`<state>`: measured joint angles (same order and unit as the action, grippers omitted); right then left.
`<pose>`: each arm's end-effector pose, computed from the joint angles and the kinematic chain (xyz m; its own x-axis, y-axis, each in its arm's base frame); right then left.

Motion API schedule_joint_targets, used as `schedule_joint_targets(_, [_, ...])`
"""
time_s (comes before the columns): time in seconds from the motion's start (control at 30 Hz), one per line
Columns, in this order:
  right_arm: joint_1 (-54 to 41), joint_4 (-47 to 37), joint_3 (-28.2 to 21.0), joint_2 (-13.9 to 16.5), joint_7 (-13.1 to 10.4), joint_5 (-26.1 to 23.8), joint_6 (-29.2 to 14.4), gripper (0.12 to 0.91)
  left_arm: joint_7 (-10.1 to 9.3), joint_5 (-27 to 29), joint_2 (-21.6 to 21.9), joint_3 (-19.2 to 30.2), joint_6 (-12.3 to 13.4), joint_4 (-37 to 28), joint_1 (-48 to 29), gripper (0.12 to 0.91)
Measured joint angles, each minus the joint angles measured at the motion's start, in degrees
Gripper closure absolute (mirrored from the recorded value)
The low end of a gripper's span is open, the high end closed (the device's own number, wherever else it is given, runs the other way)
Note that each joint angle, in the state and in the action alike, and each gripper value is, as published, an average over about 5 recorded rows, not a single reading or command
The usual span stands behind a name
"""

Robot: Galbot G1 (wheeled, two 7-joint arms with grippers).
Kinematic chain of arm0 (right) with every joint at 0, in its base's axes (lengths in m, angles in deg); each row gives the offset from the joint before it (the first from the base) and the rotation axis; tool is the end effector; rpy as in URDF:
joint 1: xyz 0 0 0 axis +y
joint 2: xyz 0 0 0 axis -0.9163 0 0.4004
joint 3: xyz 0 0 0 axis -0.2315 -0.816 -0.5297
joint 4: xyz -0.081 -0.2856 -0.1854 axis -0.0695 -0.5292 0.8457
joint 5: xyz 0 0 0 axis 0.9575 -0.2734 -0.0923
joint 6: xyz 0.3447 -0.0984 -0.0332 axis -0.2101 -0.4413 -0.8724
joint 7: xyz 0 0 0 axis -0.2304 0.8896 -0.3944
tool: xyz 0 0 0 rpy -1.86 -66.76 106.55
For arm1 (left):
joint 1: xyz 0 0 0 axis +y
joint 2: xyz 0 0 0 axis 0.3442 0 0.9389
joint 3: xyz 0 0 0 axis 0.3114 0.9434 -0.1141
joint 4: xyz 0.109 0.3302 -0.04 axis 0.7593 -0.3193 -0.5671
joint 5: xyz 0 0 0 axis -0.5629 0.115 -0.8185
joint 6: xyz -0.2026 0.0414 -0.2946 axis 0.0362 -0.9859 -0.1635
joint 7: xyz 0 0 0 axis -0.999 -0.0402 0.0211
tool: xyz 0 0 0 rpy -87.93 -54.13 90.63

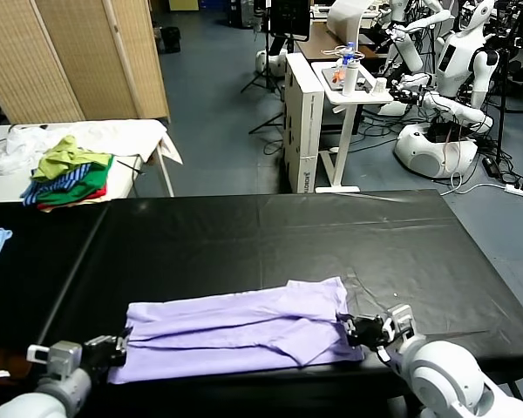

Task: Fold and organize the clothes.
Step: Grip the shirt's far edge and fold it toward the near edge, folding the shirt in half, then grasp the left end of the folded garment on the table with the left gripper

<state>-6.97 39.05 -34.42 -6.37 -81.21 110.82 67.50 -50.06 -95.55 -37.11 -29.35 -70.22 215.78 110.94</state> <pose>0.2360 -0.0669 -0.2080 -0.6726 -0.3529 0.6504 -0.4256 0.9035 0.0502 0.1620 0.1290 -0.2376 -0.7679 0.0253 0.6401 0.1169 0.9880 0.1012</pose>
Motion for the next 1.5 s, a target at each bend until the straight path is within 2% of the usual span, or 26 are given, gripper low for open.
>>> schedule_joint_targets(0.03, [0.1, 0.3, 0.5, 0.0, 0.0, 0.4, 0.0, 0.369, -0.15, 0.0, -0.2, -0.2, -0.3, 0.3, 0.2, 0.541])
schedule_joint_targets(0.13, [0.0, 0.7, 2.3, -0.6, 0.1, 1.3, 0.0, 0.206, -0.57, -0.3, -0.7, -0.9, -1.2, 1.3, 0.5, 0.351])
schedule_joint_targets(0.23, [-0.9, -0.2, 3.5, -1.7, -0.6, 1.1, 0.0, 0.132, -0.73, -0.6, -1.0, -1.7, -1.6, 2.2, 0.1, 0.195])
schedule_joint_targets(0.33, [-2.3, -2.2, 3.7, -3.6, -1.9, 0.4, -0.3, 0.12, -1.07, -2.0, -1.1, -2.2, -0.7, 2.1, -1.1, 0.133])
schedule_joint_targets(0.47, [-4.6, -5.5, 2.9, -6.6, -2.6, -1.2, -2.4, 0.118, -2.08, -5.7, -1.5, -1.7, 1.4, 0.5, -4.1, 0.124])
schedule_joint_targets(0.77, [-8.2, -11.9, 0.2, -12.5, -2.7, -3.6, -5.1, 0.124, -2.11, -10.2, -3.0, 1.9, 2.1, -5.0, -11.1, 0.123])
schedule_joint_targets(1.0, [-9.2, -14.5, -1.3, -15.2, -2.9, -4.9, -5.3, 0.279, -1.91, -11.0, -3.3, 3.1, 2.1, -8.2, -13.1, 0.125])
schedule_joint_targets(1.07, [-9.5, -15.0, -1.5, -15.6, -2.9, -5.0, -5.3, 0.299, -1.87, -10.9, -3.3, 3.2, 2.2, -8.7, -13.3, 0.134])
schedule_joint_targets(1.27, [-10.1, -16.3, -1.8, -16.1, -2.7, -5.3, -5.4, 0.358, -1.61, -9.7, -3.5, 3.2, 2.7, -10.8, -13.6, 0.256])
schedule_joint_targets(1.37, [-10.2, -16.5, -1.9, -16.3, -2.6, -5.4, -5.5, 0.471, -1.53, -9.5, -3.6, 3.1, 3.0, -11.6, -13.5, 0.361])
schedule_joint_targets(1.5, [-10.1, -16.6, -2.0, -16.5, -2.5, -5.5, -5.7, 0.721, -1.5, -9.3, -3.8, 3.1, 3.1, -11.8, -13.4, 0.588])
